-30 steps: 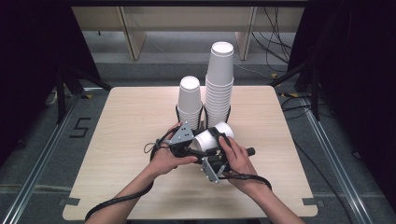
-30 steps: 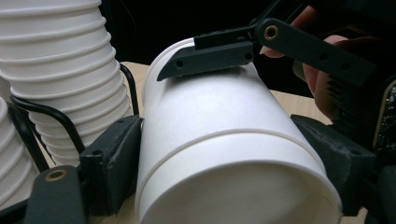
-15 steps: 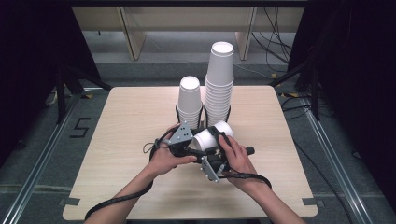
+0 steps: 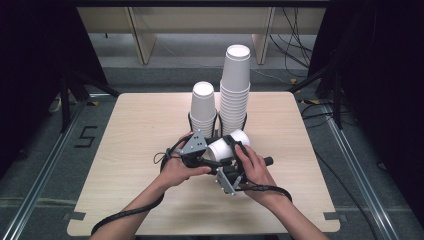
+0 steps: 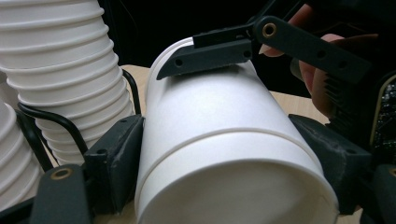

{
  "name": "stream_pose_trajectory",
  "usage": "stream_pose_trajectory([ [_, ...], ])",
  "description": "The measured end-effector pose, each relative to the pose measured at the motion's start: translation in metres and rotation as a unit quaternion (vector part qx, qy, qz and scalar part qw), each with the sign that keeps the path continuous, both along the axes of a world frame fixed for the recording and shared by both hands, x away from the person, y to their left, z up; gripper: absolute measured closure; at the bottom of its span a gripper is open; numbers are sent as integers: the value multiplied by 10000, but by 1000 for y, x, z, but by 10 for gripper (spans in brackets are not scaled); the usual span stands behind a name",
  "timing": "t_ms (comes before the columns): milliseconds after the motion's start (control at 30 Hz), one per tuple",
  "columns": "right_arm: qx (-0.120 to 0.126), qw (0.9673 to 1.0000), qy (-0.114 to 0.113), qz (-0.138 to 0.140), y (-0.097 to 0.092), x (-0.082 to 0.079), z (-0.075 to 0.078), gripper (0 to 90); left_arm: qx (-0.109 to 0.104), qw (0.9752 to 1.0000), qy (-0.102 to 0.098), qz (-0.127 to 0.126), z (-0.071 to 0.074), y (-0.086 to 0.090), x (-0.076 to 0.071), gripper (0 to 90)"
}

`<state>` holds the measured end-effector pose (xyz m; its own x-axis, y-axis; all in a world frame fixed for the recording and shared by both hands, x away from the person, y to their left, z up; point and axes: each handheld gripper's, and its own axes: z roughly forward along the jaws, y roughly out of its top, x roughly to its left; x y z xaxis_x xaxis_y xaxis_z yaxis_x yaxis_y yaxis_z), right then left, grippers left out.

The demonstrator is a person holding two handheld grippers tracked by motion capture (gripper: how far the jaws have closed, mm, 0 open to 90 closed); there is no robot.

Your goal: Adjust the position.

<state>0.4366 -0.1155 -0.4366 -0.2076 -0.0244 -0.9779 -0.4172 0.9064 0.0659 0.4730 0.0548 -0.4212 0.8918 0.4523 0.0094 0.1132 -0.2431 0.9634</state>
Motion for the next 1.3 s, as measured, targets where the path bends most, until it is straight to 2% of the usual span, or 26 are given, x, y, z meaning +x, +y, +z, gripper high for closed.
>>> stream_pose_trajectory([
  [33,23,10000,21,7,0,0,0,167,-64,10000,-24,-17,-1,-1,0,214],
  [100,24,10000,24,4,0,0,0,166,8,10000,-7,14,0,0,0,216],
  [267,-31,10000,32,-14,0,1,0,163,-7,10000,0,26,-1,1,0,217],
  [333,-14,10000,36,-21,0,1,0,161,-75,10000,-20,-12,-1,0,0,218],
  [367,-22,10000,38,9,1,1,0,160,10,10000,-11,37,0,1,-1,218],
  [400,2,9999,75,90,1,3,-1,157,11,10000,-20,41,-1,1,-1,218],
  [467,28,9999,109,70,1,2,-1,153,17,10000,-23,50,-1,1,0,219],
  [500,22,9999,114,39,2,1,-2,152,-51,10000,-41,28,-2,1,0,219],
  [533,-13,10000,65,25,2,0,-1,149,49,10000,-38,70,-1,2,0,219],
  [633,-9,10000,9,66,2,-1,-1,140,43,9999,-20,99,-2,3,0,219],
  [867,157,9998,74,22,1,-1,-2,62,9,9999,-13,126,-3,4,0,220],
  [967,183,9997,102,96,-1,-1,-1,29,8,9999,-40,157,-1,4,1,220],
  [1000,248,9996,66,66,-3,-2,-1,20,19,9999,-52,156,0,5,1,219],
  [1033,417,9990,134,10,-3,-4,-2,12,17,9999,-50,162,0,5,1,220],
  [1067,488,9984,247,160,-3,-2,-3,6,11,9999,-60,148,0,5,1,219],
  [1100,687,9973,225,151,-4,-4,-5,6,5,9999,-55,153,0,5,1,219],
  [1200,776,9966,168,224,-9,-6,-2,6,14,9999,-58,157,1,4,1,219],
  [1233,925,9955,180,126,-9,-8,-2,5,10,9999,-50,157,1,4,1,219],
  [1267,1195,9923,320,79,-10,-10,-6,5,8,9999,-49,162,0,4,1,219],
  [1300,1180,9925,285,126,-10,-10,-5,5,1,9999,-46,164,0,4,1,219],
])
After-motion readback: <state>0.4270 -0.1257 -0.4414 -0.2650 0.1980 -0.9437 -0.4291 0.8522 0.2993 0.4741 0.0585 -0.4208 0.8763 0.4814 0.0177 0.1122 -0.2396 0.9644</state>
